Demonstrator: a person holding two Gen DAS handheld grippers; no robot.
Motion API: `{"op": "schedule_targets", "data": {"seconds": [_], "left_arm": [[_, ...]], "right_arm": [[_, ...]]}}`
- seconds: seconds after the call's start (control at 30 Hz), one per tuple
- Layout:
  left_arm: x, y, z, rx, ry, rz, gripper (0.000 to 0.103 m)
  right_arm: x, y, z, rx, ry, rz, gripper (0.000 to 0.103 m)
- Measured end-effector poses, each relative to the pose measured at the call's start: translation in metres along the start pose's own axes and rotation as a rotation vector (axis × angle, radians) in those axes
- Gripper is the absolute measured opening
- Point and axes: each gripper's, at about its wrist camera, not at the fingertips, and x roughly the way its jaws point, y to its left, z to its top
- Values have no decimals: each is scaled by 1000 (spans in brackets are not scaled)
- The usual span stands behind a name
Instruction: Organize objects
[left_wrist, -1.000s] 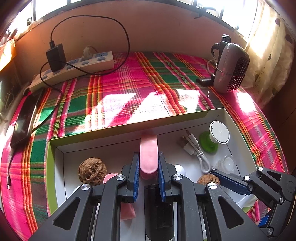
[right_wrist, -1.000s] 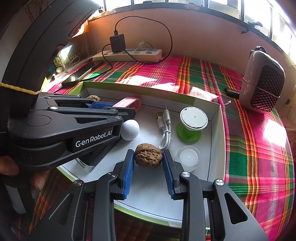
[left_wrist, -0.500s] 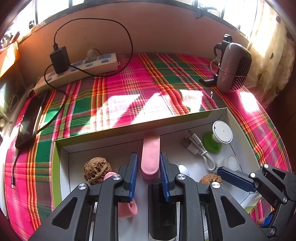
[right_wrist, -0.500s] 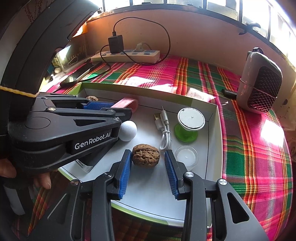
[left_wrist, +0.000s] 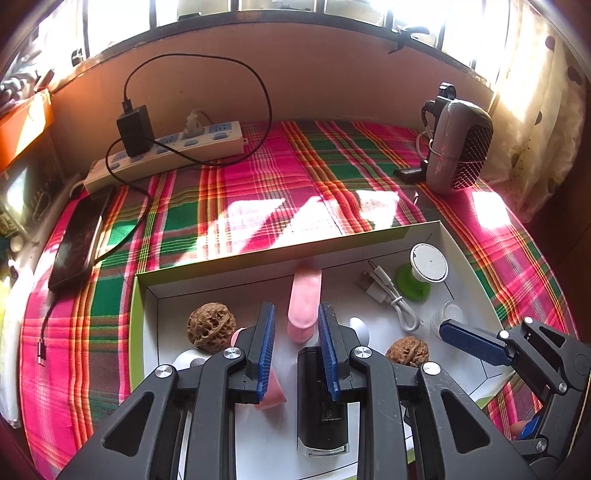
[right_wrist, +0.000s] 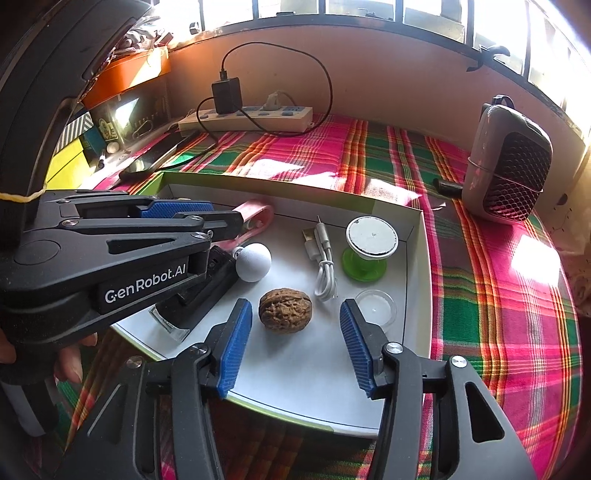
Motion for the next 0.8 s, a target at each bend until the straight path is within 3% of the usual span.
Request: {"op": "schedule_targets", "data": {"seconds": [0.3,0.8], "left_arm": [[-19,3,-8,-21,-27,10,22],[-66,0,-42,-31,-112,100,22]], "right_arm": [[-11,1,-3,25,-18,-10,53],[-40,3,-10,79,-58,-36,53]]}}
